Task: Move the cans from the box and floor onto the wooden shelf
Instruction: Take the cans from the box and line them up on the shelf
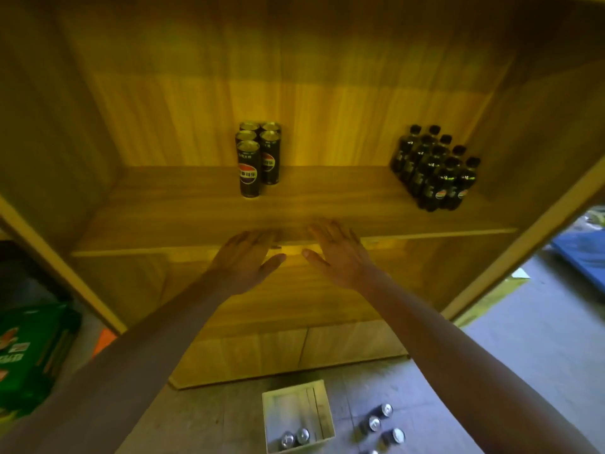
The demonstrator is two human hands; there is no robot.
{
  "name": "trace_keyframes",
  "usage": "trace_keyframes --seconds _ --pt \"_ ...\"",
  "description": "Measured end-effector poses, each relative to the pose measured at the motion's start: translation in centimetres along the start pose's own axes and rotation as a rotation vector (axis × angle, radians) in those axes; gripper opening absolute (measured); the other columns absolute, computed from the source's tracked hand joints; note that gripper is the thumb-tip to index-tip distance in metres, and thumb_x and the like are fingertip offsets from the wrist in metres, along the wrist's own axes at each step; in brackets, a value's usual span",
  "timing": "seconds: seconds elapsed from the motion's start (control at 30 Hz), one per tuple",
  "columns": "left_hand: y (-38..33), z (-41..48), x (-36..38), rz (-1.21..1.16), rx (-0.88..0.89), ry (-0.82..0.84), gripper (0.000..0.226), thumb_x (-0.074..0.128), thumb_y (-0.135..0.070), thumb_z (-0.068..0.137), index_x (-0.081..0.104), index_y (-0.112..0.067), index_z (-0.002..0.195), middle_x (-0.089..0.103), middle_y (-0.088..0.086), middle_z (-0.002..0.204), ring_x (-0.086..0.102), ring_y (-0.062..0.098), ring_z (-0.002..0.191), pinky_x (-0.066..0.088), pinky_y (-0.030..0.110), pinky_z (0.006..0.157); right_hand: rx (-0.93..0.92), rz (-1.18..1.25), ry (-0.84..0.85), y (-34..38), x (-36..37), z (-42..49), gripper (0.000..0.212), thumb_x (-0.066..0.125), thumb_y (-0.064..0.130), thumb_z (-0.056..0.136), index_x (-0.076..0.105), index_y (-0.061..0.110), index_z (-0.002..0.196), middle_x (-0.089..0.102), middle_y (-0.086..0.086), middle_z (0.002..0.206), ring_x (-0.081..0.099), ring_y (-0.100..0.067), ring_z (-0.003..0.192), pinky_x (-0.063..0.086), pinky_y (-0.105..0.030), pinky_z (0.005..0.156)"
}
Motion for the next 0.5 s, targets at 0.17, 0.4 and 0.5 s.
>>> trace_keyframes --seconds 0.17,0.4,0.5 --pt "-2.5 -5.6 5.5 -0.008 -0.028 0.057 0.091 0.004 -0.073 0.088 0.044 -0.012 0.143 0.053 0.015 0.141 0.051 0.034 0.129 0.042 0.045 0.104 0.033 0.024 0.123 2.2 5.0 -6.1 0.088 0.008 0.073 0.087 0.022 0.023 0.158 0.016 -0.012 0.167 0.014 -0.036 0.153 0.02 -0.061 0.118" --pt "-3.4 -11.5 18.8 -0.082 -0.086 0.206 0.087 0.006 -0.069 0.087 0.04 -0.013 0.143 0.053 0.013 0.139 0.052 0.031 0.124 0.046 0.043 0.099 0.028 0.105 0.226 3.1 17.7 -13.1 0.076 0.016 0.067 0.095 0.024 0.023 0.155 0.021 -0.013 0.165 0.018 -0.037 0.151 0.024 -0.063 0.116" --pt "-4.2 -13.8 28.0 -0.094 -0.146 0.284 0.076 0.017 -0.066 0.093 0.04 -0.013 0.143 0.053 0.012 0.139 0.051 0.031 0.125 0.045 0.043 0.1 0.031 0.138 0.288 2.5 27.0 -16.5 0.072 0.019 0.064 0.097 0.026 0.019 0.153 0.025 -0.017 0.162 0.024 -0.039 0.149 0.03 -0.061 0.113"
Point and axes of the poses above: each hand's wrist, its own z-axis towards the middle knuckle, its own x-axis out of the palm, y = z × x, the point moved 4 cm from there along z, towards the middle knuckle
